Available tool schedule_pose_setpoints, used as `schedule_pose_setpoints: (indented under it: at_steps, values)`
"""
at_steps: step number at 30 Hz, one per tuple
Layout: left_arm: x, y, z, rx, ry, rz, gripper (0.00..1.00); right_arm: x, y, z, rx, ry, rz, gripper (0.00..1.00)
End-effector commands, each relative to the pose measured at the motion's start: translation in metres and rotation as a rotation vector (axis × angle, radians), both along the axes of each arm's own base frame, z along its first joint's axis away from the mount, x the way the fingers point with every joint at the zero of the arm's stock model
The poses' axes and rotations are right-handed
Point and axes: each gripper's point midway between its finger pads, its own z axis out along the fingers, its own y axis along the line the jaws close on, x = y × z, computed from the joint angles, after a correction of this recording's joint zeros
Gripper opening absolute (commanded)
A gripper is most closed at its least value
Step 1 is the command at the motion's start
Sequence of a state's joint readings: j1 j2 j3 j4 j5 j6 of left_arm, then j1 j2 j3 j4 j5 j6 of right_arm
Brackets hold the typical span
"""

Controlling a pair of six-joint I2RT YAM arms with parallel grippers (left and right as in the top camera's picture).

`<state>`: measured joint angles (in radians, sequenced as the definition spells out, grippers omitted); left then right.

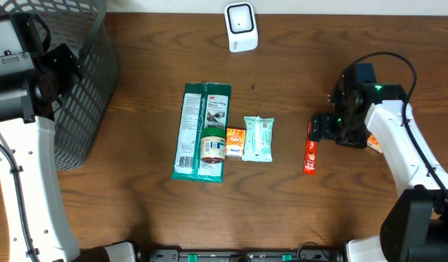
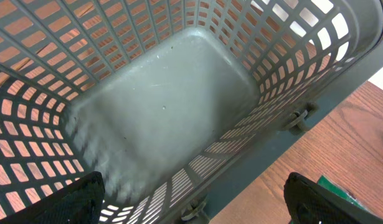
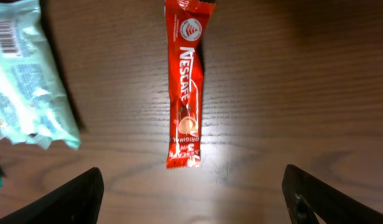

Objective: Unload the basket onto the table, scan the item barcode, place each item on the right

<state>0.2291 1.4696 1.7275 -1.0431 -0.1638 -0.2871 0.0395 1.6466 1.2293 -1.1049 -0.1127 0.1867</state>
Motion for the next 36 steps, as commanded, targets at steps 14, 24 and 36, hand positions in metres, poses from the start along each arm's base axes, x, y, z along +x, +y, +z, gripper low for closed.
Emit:
schedule_pose_setpoints:
  at_steps: [14, 24, 36]
  values:
    - [-0.001, 0.004, 0.003, 0.017, -0.001, 0.007, 0.92, -0.045, -0.004, -0.08, 0.003, 0.085, -0.059, 0.99]
    - [-0.001, 0.004, 0.003, 0.016, -0.001, 0.007, 0.92, -0.053, 0.014, -0.099, 0.113, 0.062, -0.055, 0.99]
    - [-0.001, 0.004, 0.003, 0.017, -0.001, 0.007, 0.92, -0.017, 0.048, -0.08, 0.318, -0.082, 0.013, 0.99]
